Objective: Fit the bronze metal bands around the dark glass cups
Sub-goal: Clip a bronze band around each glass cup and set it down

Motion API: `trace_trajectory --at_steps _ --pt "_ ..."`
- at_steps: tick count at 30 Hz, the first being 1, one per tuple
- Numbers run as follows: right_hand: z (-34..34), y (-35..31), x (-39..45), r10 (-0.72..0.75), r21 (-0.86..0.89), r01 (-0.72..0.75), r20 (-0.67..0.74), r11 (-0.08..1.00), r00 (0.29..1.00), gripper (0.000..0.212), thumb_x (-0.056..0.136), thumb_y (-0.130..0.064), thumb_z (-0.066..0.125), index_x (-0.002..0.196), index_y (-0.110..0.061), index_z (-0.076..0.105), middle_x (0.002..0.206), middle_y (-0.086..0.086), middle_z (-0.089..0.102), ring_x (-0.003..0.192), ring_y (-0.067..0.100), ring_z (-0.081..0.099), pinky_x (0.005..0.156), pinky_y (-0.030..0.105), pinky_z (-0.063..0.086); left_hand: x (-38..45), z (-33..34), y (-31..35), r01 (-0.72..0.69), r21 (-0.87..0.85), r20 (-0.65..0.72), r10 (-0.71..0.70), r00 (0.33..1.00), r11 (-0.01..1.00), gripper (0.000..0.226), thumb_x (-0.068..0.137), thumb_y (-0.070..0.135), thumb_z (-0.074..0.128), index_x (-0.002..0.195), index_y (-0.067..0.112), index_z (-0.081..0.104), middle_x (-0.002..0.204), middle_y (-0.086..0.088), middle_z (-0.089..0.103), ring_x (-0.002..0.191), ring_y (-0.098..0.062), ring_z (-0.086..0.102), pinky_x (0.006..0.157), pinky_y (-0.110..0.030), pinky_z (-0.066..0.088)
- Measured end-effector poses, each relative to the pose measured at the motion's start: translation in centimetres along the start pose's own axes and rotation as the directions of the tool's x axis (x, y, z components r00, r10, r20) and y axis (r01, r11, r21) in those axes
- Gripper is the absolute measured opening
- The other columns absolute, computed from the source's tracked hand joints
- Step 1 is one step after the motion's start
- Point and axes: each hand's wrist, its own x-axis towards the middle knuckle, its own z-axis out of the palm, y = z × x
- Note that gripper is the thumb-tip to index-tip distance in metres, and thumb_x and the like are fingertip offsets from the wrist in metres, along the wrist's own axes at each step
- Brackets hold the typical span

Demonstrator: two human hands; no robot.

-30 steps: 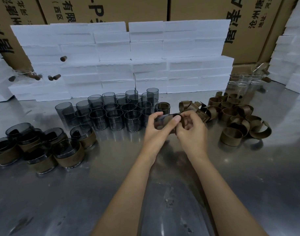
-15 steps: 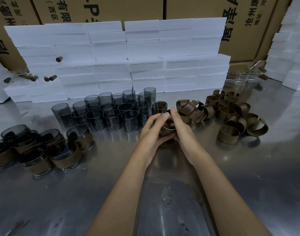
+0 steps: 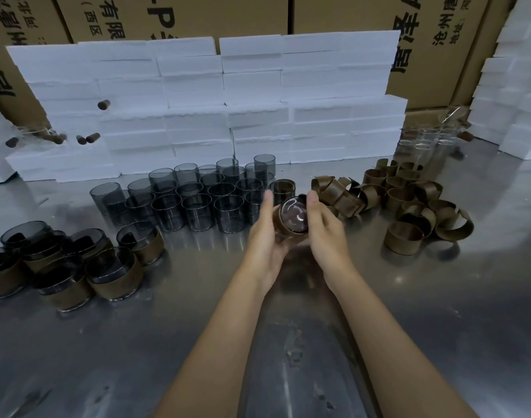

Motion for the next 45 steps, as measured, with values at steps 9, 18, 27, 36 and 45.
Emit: trace_trajectory --at_steps 9,18,27,36,45 --pt "0.2 -0.7 -0.2 0.288 0.332 -0.330 0.168 0.884 0.943 0.026 0.079 -0.028 0.071 0.095 -0.009 0.071 0.098 0.016 0.073 0.094 0.030 0.069 0.091 0.042 0.055 0.3 -0.4 -0.2 0.009 -0.007 -0.258 -0.011 0.966 1.000 0.039 0.103 0.040 0.057 0.103 0.004 0.072 0.100 -0.019 0.076 0.083 -0.026 0.073 0.075 -0.035 0.060" --pt "0.1 0.0 -0.1 0.365 0.376 -0.369 0.086 0.850 0.927 0.050 0.090 -0.024 0.066 0.041 -0.023 0.053 0.052 -0.003 0.052 0.049 0.014 0.054 0.057 0.026 0.048 -0.5 0.6 -1.1 -0.078 0.169 -0.204 0.112 0.972 0.983 0.052 0.099 0.035 0.063 0.050 0.023 0.048 0.055 0.001 0.049 0.054 -0.014 0.050 0.059 -0.027 0.044" --pt "0.2 -0.7 -0.6 0.412 0.379 -0.425 0.119 0.822 0.903 0.038 0.091 -0.021 0.069 0.058 -0.021 0.050 0.047 -0.005 0.046 0.039 0.011 0.049 0.050 0.023 0.044 -0.2 0.1 -1.3 -0.121 0.204 -0.200 0.162 0.966 0.971 0.060 0.098 0.033 0.062 0.043 0.022 0.042 0.045 0.005 0.036 0.042 -0.009 0.038 0.046 -0.020 0.039" --pt "0.2 -1.1 -1.0 0.394 0.373 -0.425 0.158 0.825 0.905 0.044 0.090 -0.019 0.069 0.049 -0.024 0.052 0.048 -0.006 0.045 0.040 0.010 0.048 0.051 0.025 0.043 -0.3 0.2 -1.2 -0.134 0.184 -0.167 0.165 0.972 0.974 0.063 0.100 0.031 0.057 0.040 0.022 0.039 0.043 0.004 0.033 0.039 -0.011 0.035 0.046 -0.022 0.035" --pt "0.5 -1.2 -0.8 0.321 0.318 -0.274 -0.104 0.908 0.941 0.039 0.089 -0.021 0.069 0.056 -0.019 0.048 0.057 0.001 0.043 0.052 0.019 0.044 0.057 0.028 0.039 0.3 -0.2 -1.2 -0.111 0.239 -0.122 0.143 0.982 0.965 0.050 0.091 0.046 0.068 0.050 0.022 0.056 0.054 0.003 0.053 0.052 -0.011 0.052 0.061 -0.027 0.045"
